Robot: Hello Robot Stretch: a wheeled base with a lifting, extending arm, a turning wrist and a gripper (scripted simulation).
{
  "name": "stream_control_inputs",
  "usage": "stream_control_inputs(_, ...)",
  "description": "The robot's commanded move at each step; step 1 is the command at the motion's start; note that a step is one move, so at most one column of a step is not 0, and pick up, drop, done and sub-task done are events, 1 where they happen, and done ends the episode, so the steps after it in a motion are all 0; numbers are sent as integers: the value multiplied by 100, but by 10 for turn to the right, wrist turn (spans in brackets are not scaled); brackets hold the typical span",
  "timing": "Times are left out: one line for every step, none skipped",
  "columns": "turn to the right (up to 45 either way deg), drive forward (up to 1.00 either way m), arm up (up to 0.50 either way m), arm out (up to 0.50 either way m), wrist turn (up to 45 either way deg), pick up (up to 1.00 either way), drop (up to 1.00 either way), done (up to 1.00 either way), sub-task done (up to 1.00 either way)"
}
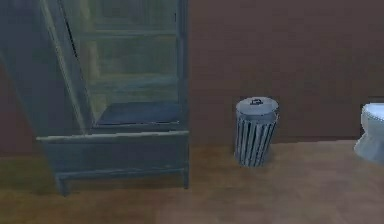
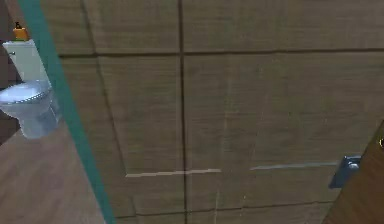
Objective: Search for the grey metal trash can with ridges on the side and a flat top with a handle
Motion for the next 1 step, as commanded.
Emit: stream_control_inputs(0, 70, 0, 0, 0, 0, 0, 0, 0)
